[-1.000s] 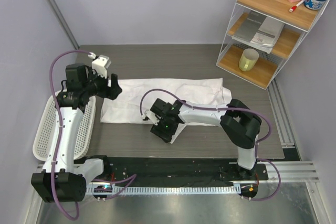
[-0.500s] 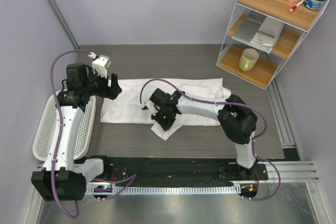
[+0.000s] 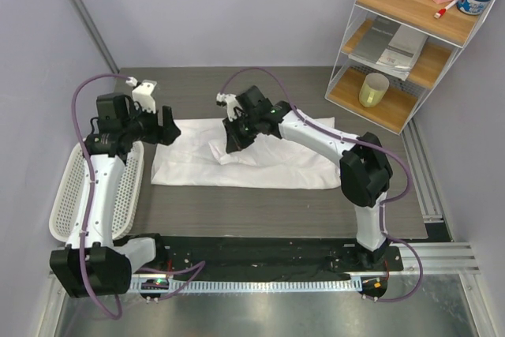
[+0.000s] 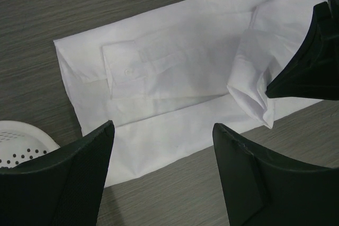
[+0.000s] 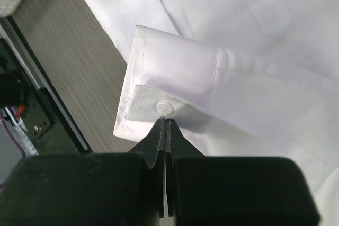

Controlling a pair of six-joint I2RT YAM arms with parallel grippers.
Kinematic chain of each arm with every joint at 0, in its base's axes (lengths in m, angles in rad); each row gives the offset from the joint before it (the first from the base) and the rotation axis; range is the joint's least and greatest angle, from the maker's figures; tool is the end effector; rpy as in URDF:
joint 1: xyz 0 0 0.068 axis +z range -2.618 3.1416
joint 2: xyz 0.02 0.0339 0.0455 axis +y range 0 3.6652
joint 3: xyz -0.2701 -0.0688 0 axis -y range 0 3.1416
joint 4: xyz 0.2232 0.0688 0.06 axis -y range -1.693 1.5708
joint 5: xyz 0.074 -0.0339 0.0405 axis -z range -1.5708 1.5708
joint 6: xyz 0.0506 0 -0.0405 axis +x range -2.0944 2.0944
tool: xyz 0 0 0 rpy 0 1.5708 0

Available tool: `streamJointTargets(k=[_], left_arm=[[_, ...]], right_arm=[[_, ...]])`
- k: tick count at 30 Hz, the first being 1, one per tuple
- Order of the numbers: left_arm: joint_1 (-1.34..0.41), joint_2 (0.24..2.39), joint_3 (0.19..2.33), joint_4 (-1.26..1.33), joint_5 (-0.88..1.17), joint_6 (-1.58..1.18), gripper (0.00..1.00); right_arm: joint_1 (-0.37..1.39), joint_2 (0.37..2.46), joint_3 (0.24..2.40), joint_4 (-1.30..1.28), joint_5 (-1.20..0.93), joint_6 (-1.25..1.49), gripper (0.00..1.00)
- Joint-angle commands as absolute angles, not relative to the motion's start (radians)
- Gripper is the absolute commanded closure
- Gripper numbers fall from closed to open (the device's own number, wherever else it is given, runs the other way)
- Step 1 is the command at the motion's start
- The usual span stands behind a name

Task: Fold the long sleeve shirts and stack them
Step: Fold the shirt

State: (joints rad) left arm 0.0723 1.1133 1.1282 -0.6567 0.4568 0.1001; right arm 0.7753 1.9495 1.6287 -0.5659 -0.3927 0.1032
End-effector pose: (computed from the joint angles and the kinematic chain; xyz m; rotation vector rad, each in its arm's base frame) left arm 0.2197 -0.0065 0.3477 0.2804 2.1474 -0.4054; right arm 0.2913 0.3126 0.2574 -1.0138 2.3533 0.8472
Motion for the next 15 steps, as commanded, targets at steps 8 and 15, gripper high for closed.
streamJointTargets(k=[8,15], left_arm=[[0.196,1.216,1.128,-0.649,0.606,0.029,0.25],[0.202,1.241,1.083,-0.657,0.603,0.061,0.25]], right_arm=[[0.776,2.134,1.789,-0.285,-0.430,0.277,0.99],[0.781,2.230,1.824,-0.184,-0.416,0.347,0.99]])
